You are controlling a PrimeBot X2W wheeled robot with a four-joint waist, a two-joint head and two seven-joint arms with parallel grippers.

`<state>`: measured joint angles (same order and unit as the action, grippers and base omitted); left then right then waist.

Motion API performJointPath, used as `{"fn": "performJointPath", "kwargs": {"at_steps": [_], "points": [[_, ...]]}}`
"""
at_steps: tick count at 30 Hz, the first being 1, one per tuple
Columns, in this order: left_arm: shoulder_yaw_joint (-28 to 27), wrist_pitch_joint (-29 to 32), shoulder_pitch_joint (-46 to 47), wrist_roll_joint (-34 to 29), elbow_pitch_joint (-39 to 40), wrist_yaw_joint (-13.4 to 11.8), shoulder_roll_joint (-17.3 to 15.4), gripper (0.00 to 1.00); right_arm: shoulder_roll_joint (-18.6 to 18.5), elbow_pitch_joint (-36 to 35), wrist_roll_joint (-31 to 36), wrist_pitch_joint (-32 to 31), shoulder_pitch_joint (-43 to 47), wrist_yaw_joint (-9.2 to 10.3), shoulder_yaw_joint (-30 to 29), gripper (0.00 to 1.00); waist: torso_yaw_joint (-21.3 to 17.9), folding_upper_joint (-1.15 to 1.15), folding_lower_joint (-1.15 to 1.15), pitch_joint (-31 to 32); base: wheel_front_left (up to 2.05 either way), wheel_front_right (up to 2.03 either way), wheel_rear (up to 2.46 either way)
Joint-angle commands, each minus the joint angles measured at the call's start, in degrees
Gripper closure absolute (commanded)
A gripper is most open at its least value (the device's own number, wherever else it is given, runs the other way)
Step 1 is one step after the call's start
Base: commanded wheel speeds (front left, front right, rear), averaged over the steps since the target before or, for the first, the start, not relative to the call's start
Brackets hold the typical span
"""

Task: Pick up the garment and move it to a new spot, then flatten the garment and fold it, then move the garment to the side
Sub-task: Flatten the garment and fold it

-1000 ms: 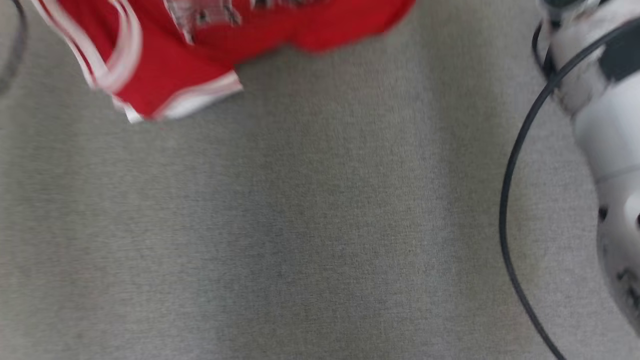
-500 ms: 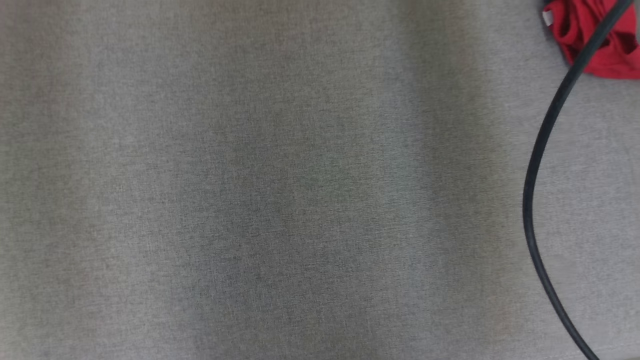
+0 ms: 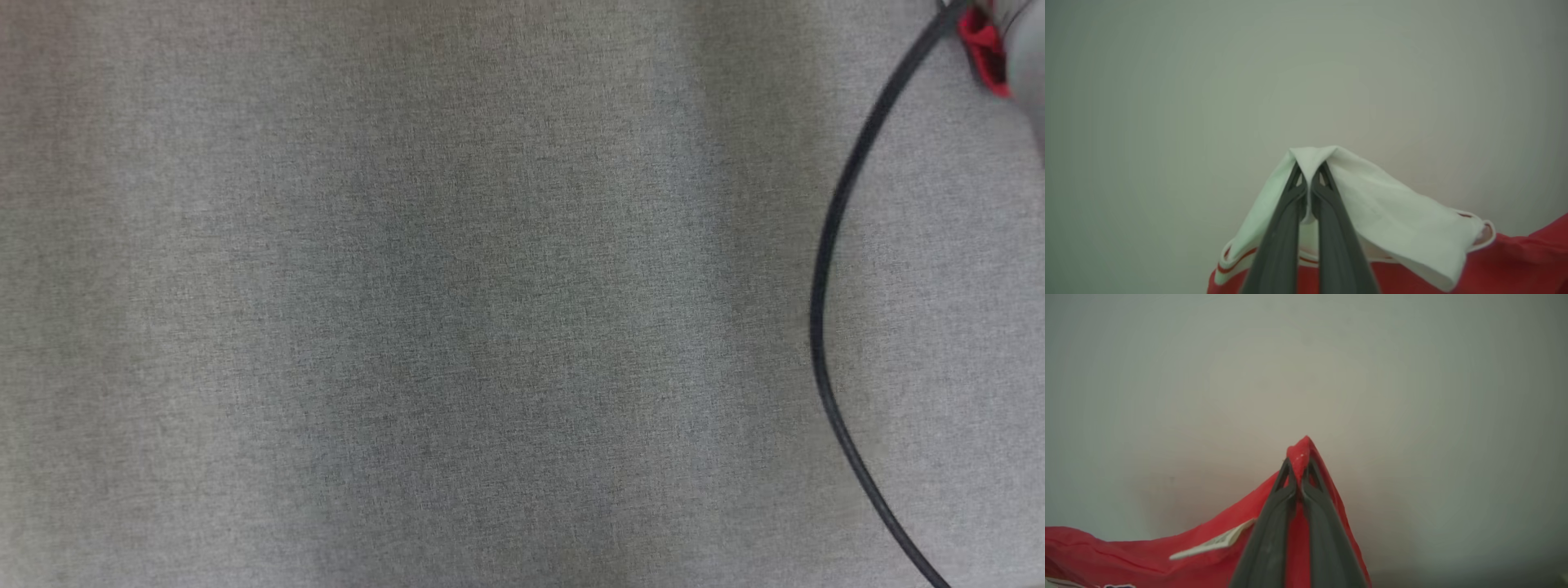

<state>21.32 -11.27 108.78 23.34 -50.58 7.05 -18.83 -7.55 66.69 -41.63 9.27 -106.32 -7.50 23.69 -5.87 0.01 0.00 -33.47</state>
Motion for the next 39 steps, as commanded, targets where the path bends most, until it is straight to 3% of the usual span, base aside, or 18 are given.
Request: {"fn": "performJointPath", "kwargs": {"at_steps": [1, 12, 17, 22, 24, 32, 39], "points": [[0.7, -0.9, -2.5, 0.8, 0.6, 0.3, -0.6, 1.00, -0.6, -1.6, -1.0, -0.2, 2.3, 0.03, 1.0, 1.00, 0.0, -0.01, 0.00, -0.2, 0.00, 0.00, 0.00], [-1.9, -3.4, -24.4, 6.8, 12.7, -0.2, -4.9, 1.00, -4.2, -15.7, -10.6, -0.8, 21.6, 0.03, 10.2, 1.00, -0.8, -0.01, 0.00, 4.4, 0.00, 0.00, 0.00], [-4.8, -3.7, -39.6, 9.6, 23.8, -3.1, -6.7, 1.00, -6.8, -22.9, -16.5, -1.4, 32.9, 0.03, 13.5, 1.00, -0.9, -0.01, 0.00, 7.4, 0.00, 0.00, 0.00], [-7.3, -3.9, -56.9, 10.6, 36.5, -7.8, -8.0, 1.00, -10.2, -29.6, -20.8, -0.9, 44.2, 0.04, 16.3, 1.00, -0.7, -0.01, 0.00, 11.1, 0.00, 0.00, 0.00], [-8.4, -3.9, -63.8, 11.4, 41.5, -9.9, -7.6, 1.00, -11.5, -32.0, -21.8, -0.5, 48.3, 0.03, 17.1, 1.00, -0.6, -0.01, 0.00, 12.4, 0.00, 0.00, 0.00], [-11.8, -4.0, -85.0, 10.7, 54.2, -14.6, -4.8, 1.00, -15.4, -38.1, -22.7, 2.0, 61.0, 0.04, 19.1, 1.00, 0.2, -0.01, 0.00, 17.2, 0.00, 0.00, 0.00], [-14.4, -4.0, -100.3, 8.2, 58.6, -15.7, 0.6, 1.00, -18.8, -41.4, -22.3, 0.8, 71.9, 0.04, 19.6, 1.00, 1.4, -0.01, 0.00, 21.0, 0.00, 0.00, 0.00]]}}
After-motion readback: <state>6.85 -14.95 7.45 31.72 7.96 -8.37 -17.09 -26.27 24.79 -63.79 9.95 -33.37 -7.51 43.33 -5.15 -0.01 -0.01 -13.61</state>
